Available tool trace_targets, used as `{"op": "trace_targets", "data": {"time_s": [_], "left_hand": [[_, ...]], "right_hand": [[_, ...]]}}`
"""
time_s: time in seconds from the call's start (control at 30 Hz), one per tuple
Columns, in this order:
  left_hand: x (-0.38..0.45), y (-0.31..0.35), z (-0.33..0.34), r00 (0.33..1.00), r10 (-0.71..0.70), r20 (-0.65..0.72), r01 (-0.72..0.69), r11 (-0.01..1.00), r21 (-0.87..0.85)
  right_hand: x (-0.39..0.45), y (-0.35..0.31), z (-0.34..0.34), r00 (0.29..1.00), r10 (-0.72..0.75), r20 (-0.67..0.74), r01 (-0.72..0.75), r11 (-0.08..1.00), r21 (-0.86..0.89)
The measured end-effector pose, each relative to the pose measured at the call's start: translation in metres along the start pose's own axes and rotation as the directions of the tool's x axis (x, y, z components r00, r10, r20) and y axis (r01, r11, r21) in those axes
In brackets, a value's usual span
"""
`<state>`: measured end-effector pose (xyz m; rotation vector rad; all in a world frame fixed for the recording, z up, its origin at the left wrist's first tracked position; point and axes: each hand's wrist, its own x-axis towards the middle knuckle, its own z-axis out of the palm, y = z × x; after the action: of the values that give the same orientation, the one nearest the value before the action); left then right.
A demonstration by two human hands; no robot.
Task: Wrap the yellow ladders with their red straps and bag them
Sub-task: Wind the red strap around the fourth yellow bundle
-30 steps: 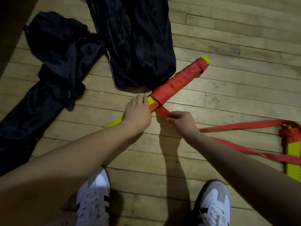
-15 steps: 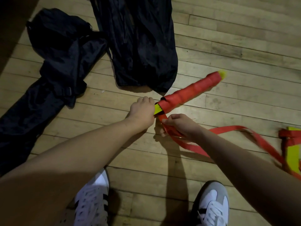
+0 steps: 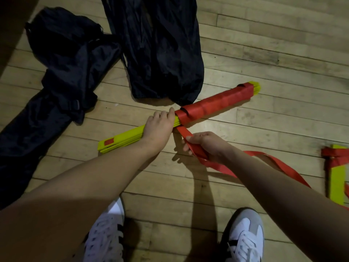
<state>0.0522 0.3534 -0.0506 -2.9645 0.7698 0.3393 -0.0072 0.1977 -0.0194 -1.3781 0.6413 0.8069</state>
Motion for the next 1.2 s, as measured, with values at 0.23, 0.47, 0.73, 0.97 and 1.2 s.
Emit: {"op": "trace_targets", "data": {"time_s": [0.23,0.47,0.73,0.97,1.2], "left_hand": [[-0.017,-0.002,0.011,0.991,0.112,0.067,-0.104,0.988,-0.116],[-0.024,0.0,-0.003,0.995,-0.043,0.094,0.057,0.986,-0.156],[0.004,-0.009,-0.014,0.994,-0.111,-0.02,0.112,0.993,0.034],[-0.013,-0.002,-0.002,0.975,0.12,-0.185,-0.088,0.981,0.174],[-0.041,0.009,0.005,0.987,0.152,0.054,-0.152,0.988,-0.001]], "right_hand": [[0.004,-0.002,0.014,0.984,-0.078,-0.162,0.068,0.996,-0.063],[0.0,0.002,0.014,0.98,-0.059,-0.192,0.05,0.998,-0.048],[0.002,-0.008,0.006,0.976,-0.07,-0.204,0.039,0.987,-0.156],[0.003,-0.005,0.01,0.979,-0.062,-0.196,0.05,0.997,-0.063],[-0.001,0.004,0.007,0.977,0.009,-0.213,-0.002,1.0,0.029]]}}
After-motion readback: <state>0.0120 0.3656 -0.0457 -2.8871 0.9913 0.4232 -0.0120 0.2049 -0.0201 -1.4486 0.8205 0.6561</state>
